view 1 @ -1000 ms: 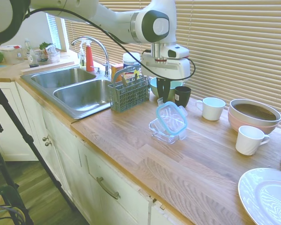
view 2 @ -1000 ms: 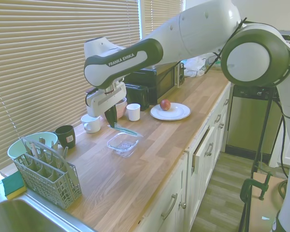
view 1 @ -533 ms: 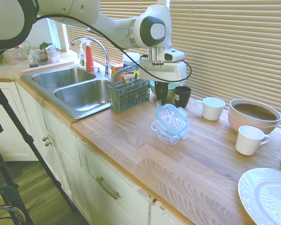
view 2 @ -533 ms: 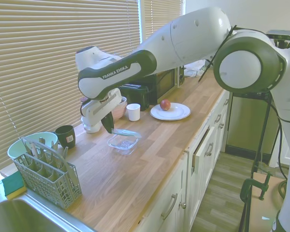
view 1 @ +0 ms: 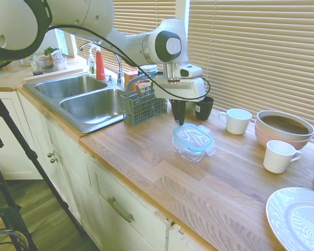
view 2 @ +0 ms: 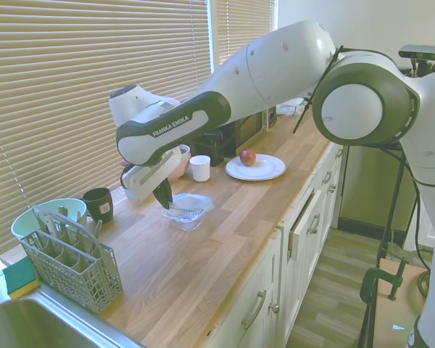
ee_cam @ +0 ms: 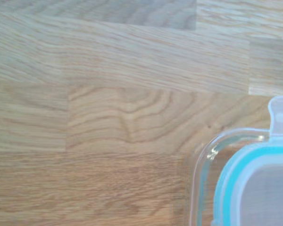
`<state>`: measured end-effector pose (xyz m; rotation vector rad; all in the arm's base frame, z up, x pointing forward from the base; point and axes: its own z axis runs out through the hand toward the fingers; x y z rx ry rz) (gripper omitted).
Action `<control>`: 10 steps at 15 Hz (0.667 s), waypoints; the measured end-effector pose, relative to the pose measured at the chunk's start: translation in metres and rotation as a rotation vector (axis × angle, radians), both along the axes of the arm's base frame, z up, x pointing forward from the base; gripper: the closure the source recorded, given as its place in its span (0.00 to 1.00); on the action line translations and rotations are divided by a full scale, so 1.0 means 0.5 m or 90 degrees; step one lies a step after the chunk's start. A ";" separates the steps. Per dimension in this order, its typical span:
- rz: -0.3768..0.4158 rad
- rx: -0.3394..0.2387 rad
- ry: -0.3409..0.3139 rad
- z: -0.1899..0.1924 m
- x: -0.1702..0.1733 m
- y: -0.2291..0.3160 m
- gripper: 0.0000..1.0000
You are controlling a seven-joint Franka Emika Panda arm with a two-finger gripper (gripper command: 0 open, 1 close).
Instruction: Cover the lid of the food container
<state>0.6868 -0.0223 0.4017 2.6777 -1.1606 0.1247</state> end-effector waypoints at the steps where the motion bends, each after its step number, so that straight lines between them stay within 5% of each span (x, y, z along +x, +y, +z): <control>1: 0.001 -0.003 0.001 -0.003 0.000 -0.002 1.00; 10: -0.008 -0.011 -0.007 -0.046 0.014 -0.007 1.00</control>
